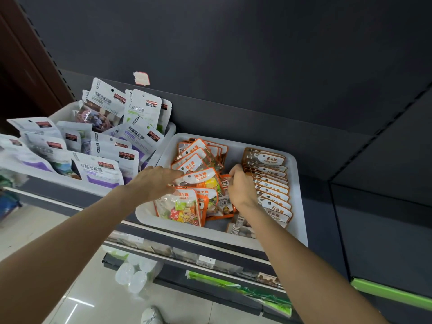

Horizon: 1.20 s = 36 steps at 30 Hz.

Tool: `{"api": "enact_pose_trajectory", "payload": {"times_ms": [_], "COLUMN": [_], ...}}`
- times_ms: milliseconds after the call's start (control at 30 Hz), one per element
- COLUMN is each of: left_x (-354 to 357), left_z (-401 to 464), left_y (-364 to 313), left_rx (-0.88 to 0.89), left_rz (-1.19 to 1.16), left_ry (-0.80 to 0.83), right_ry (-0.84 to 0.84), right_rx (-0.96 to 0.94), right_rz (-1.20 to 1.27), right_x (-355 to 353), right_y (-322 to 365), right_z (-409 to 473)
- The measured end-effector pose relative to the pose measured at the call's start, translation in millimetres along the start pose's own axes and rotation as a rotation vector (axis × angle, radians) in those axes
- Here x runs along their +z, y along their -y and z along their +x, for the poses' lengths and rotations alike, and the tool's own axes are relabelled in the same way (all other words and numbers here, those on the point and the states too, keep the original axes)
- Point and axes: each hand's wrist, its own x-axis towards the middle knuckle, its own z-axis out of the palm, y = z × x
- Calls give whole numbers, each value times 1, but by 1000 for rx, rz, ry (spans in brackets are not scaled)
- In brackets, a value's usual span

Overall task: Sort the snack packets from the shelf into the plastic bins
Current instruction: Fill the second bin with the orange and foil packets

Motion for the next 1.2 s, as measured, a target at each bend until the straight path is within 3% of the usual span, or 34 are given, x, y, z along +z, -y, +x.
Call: {"api": "enact_pose_trajectory", "payload": {"times_ms": [267,333,467,567,733,800,933,1033,1200], "left_x": [-11,-9,2,10,13,12,7,8,2], "left_z": [2,3,8,16,25,24,22,24,32], "left_y": [-15,-14,-21,-34,-37,-34,-24,-28,-48], "left_rx": [50,42,91,133,154,145,-25,24,152], "left_rz": [244,148,-299,-234,-93,-85,-317,-487,-791], "left_ry": [65,59,-15,-39,73,-26,-314,-205,-112], "right_ry": [-120,-120,-83,-130,-228,-217,-240,-236,55], "right_rx": [-45,-73,-121,-128,-178,-172,-107,-8,-11], "right_rz": [15,12,38,4,-41,35,173,314,473], "right_x": [-7,-8,-13,-20,-30,-31,-35,-40,-32], "right_y": [0,-1,1,8,11,9,9,18,35], "right_z": [2,4,9,14,20,19,16,20,25]}}
